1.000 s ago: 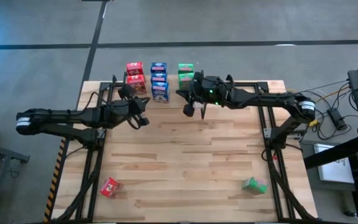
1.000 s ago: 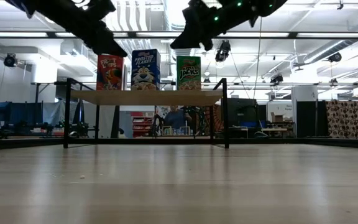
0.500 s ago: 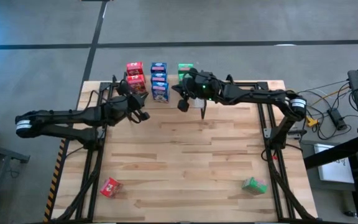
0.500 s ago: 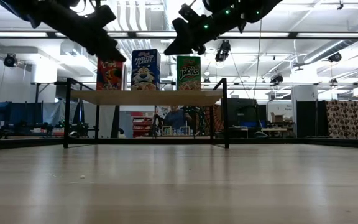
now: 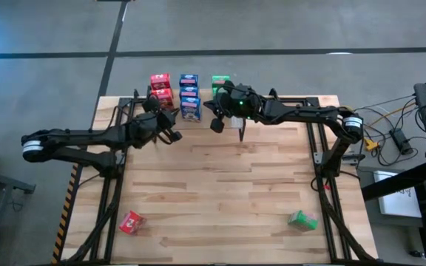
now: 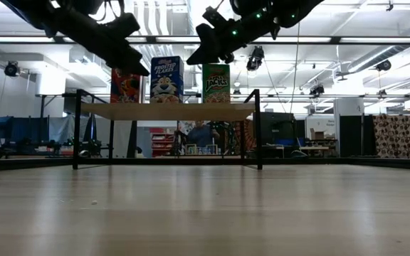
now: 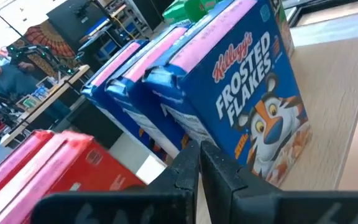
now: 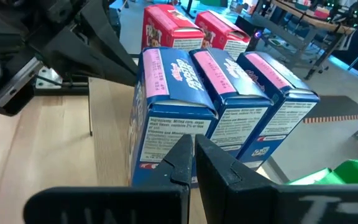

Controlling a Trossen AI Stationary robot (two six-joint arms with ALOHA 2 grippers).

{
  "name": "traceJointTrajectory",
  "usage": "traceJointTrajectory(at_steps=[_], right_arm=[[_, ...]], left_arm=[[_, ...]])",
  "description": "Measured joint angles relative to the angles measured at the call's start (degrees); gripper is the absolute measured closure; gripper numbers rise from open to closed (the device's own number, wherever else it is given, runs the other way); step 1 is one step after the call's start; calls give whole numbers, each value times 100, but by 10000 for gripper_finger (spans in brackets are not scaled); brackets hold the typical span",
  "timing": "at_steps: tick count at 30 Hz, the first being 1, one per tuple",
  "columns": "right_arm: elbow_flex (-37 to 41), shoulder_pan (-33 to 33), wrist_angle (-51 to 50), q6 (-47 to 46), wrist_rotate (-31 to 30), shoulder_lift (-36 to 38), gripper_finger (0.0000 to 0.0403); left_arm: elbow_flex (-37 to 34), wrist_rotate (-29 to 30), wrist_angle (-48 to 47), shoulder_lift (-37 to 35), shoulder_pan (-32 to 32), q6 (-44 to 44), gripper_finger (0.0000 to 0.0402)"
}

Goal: Stack cereal on shelf
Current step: Put the blue cereal box on the shelf aligned with the blue cereal boxes

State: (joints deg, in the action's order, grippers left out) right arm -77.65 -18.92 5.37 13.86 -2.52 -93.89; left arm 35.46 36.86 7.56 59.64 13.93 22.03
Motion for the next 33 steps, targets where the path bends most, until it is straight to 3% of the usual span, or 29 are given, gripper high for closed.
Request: traceJointTrajectory(at_steps=[29, 33], right_arm=[[4, 7, 308, 121, 144, -170, 394], [4, 14, 268, 116, 144, -170, 394]], left_arm=[[197, 26, -61, 137, -199, -217, 401], [370, 23, -445, 122, -314, -363, 401]])
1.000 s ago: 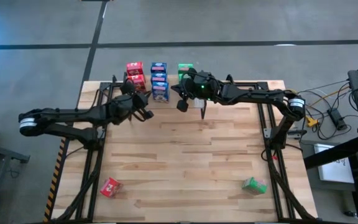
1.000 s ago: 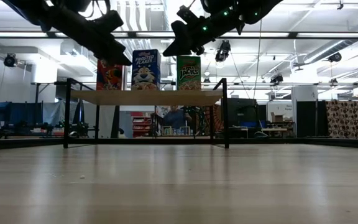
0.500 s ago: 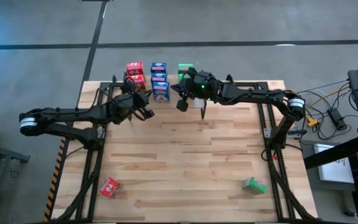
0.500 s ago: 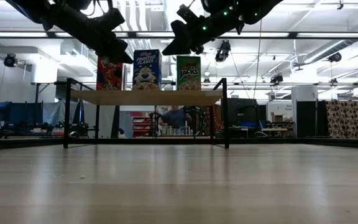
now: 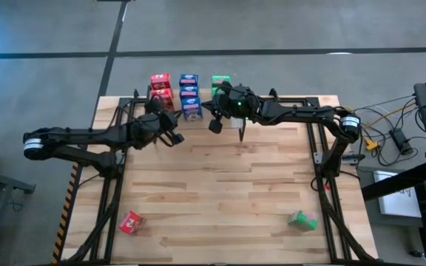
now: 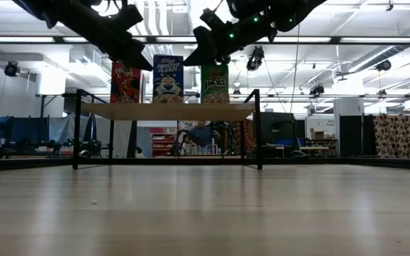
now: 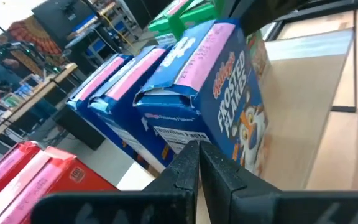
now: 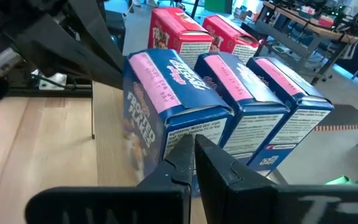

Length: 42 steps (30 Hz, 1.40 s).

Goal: Stack cereal on shelf
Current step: Put the blue cereal box on the shelf aligned with the blue cereal boxes

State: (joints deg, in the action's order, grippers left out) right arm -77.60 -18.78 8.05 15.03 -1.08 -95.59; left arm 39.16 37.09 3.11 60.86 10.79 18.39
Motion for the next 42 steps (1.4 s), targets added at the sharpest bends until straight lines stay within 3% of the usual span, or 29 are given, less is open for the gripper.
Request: traceJointTrajectory(at_steps=[12, 42], right_arm=[[0, 104, -34, -43, 3, 0, 394], [9, 165, -679, 37, -55, 298, 394]], left_arm=[[613, -6, -1217, -4, -31, -610, 401], [693, 285, -1652, 13, -140, -962, 401]])
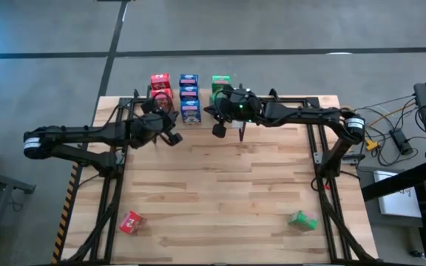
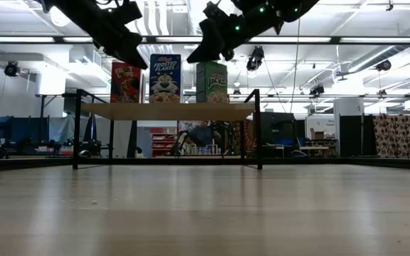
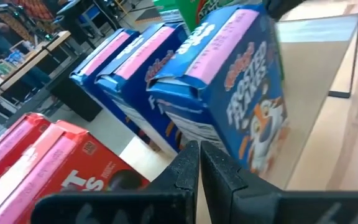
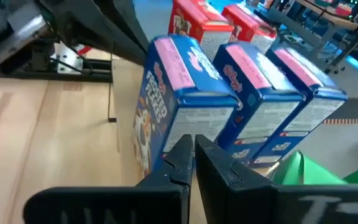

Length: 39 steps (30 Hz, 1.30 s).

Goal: Stack cereal on shelf
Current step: Put the blue cereal box on the shelf aligned with the blue cereal boxes, then adjust the green cereal box on the shelf

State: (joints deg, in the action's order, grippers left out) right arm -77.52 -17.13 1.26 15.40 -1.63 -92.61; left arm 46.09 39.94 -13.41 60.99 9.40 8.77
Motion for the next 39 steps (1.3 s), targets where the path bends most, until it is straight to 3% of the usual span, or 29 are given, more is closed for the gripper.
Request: traceJointTrajectory(at_steps=[17, 23, 28, 39], right_arm=[[-34, 101, -638, 95, -48, 673, 394], [-1038, -182, -2543, 213, 45, 797, 394], [-1969, -556, -3834, 604, 611, 490, 394], [-2939, -1268, -4313, 1230, 1419, -328, 394]], left_arm=[[0, 3, -97, -19, -1107, -507, 401], [0, 9, -119, -76, -1556, -493, 401], [-2, 15, -125, -149, -1673, -441, 401], [-34, 13, -165, -168, -1675, -422, 401]])
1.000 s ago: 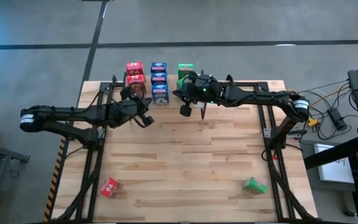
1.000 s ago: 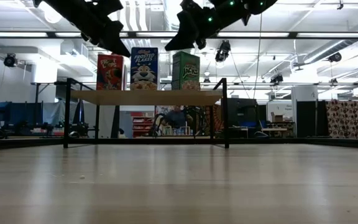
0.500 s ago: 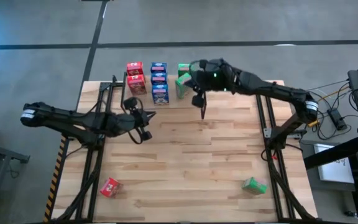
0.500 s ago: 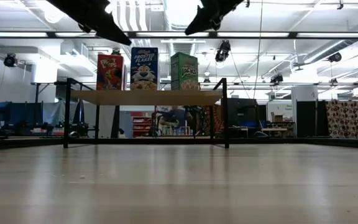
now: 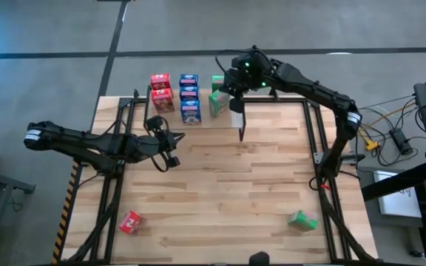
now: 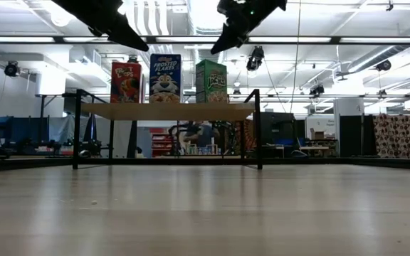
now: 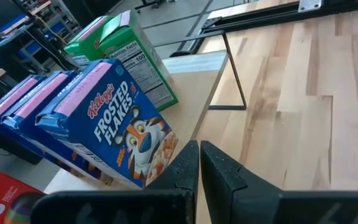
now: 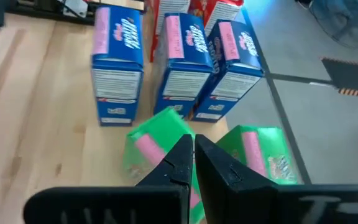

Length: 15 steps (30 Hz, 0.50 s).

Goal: Stack cereal on shelf
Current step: Adjust the green cereal box on the shelf

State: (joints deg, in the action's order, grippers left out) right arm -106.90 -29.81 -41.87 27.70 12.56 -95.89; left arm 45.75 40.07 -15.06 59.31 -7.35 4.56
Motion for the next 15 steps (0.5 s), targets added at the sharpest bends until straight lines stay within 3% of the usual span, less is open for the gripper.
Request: traceJointTrajectory(at_steps=[6, 15], right_arm=[[-388, -23, -159, 126, 53, -279, 370], [-602, -24, -783, 809, 98, -423, 223]], left_arm=[[-40, 1, -8, 2, 0, 26, 401], [-58, 0, -19, 4, 0, 72, 401]])
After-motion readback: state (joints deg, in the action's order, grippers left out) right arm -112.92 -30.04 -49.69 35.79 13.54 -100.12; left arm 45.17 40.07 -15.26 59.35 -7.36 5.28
